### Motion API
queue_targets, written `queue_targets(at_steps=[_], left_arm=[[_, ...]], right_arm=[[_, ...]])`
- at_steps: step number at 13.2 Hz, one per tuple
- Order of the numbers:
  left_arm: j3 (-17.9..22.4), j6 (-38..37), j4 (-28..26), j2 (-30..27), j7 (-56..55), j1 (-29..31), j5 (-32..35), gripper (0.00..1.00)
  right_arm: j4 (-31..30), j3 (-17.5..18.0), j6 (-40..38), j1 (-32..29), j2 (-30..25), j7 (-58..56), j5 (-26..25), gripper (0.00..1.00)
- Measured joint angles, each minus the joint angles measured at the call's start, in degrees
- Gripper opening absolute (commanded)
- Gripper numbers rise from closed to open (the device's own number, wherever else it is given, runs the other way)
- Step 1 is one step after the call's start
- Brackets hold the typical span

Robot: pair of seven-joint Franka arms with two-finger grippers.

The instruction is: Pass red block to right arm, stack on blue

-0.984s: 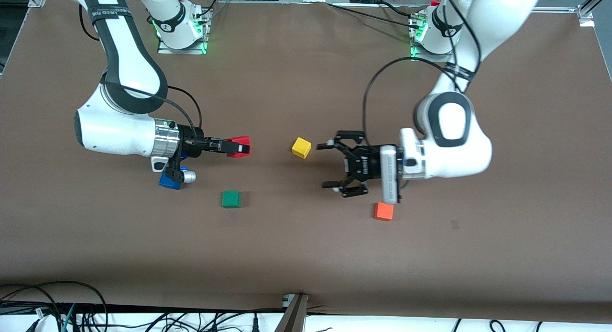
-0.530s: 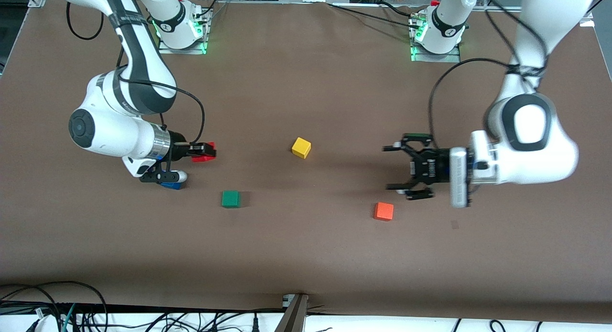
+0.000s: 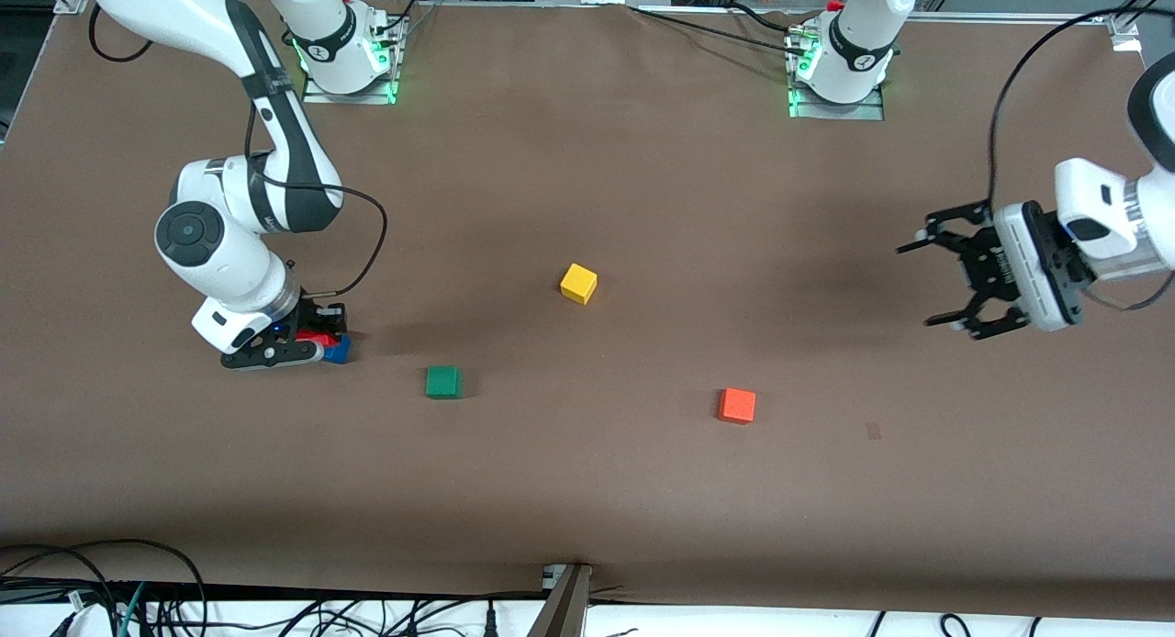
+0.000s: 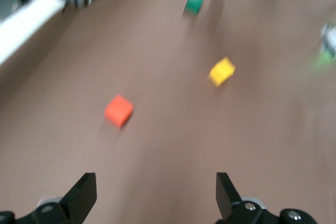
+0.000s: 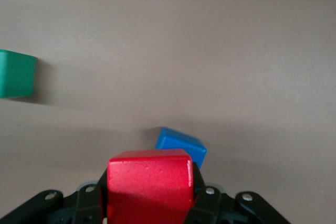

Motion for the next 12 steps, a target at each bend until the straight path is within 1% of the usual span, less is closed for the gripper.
queue_targets(at_steps=[1,3,6,7,8,9,12], left_arm=[[0.0,-0.5,-0.6,-1.6,-2.4,0.0,3.4,1.00],[0.2,-1.1,-2.9,-5.5,-6.9,0.0,8.6,1.00],[0.5,-2.2,-4.9,-10.6,-14.4,0.0,17.2,1.00],[0.5,-3.4,-5.1,-11.8,-17.0,-0.1,20.5,1.00],[0.5,-4.6,-5.2,-12.8,-19.2,-0.3,23.7,1.00],[0.5,-5.5,-5.2,-13.6,-21.3,-0.4,25.8,1.00],[0.5,-6.0,-5.2,-14.7,-24.8,-0.8,28.6,1.00]], right_arm=[[-2.3,-0.4,4.2,-0.1,0.3,-0.8,0.0,0.00],[-5.1,-0.7,9.5,-0.3,1.0,-1.1,0.0,0.01],[-6.0,-0.7,10.8,-0.5,1.2,-1.1,0.0,0.05],[-6.0,-0.7,10.9,-0.5,1.2,-1.1,0.0,0.18],[-6.0,-0.7,10.9,-0.7,1.2,-1.1,0.0,0.34],[-6.0,-0.7,10.9,-0.9,1.2,-1.1,0.0,0.99],[-6.0,-0.7,10.9,-1.2,1.2,-1.1,0.0,1.00]])
